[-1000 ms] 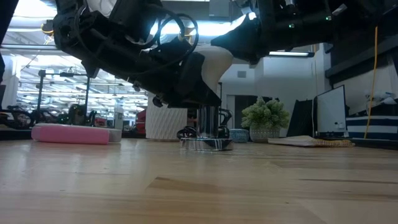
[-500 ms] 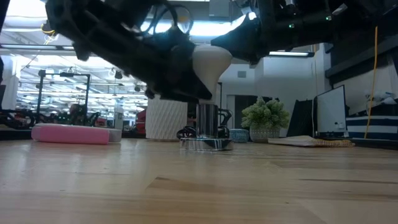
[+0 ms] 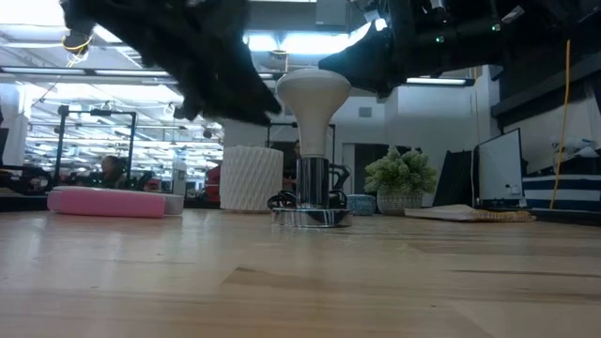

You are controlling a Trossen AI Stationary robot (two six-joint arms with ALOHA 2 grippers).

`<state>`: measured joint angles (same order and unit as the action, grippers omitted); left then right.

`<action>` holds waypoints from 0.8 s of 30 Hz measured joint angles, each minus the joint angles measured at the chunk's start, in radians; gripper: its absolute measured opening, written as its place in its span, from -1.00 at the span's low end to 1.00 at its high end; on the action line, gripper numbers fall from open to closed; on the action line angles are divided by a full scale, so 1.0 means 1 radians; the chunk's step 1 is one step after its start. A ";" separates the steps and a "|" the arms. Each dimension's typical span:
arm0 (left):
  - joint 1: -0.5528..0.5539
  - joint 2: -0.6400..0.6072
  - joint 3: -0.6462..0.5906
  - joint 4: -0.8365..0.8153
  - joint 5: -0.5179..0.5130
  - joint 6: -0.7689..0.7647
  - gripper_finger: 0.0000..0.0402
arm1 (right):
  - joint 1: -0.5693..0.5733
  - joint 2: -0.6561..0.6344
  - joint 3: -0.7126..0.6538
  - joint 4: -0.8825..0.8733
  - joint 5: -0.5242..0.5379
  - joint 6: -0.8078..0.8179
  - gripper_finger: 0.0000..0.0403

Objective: Screw lightbulb
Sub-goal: Insert the white light bulb into the silver lamp

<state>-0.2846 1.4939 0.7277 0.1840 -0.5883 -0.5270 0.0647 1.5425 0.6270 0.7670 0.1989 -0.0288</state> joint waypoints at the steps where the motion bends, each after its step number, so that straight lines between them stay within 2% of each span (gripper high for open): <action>1: -0.013 -0.008 0.000 0.007 -0.001 0.000 -0.22 | 0.000 0.000 0.000 0.000 0.000 0.000 -0.26; 10: -0.103 -0.022 0.000 0.130 -0.003 -0.001 -0.46 | 0.000 0.000 0.000 0.000 0.000 0.000 -0.26; 15: -0.103 -0.022 0.000 0.219 -0.012 0.065 -0.65 | 0.000 0.000 0.000 0.000 -0.001 0.000 -0.26; 19: -0.091 -0.022 0.000 0.221 -0.056 0.090 -0.81 | 0.000 0.000 0.000 0.000 -0.001 0.000 -0.26; 24: -0.066 -0.016 0.000 0.218 -0.060 0.087 -0.97 | 0.000 0.000 0.000 0.000 -0.001 0.001 -0.26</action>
<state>-0.3502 1.4777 0.7277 0.4020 -0.6483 -0.4400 0.0650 1.5425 0.6273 0.7670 0.1978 -0.0280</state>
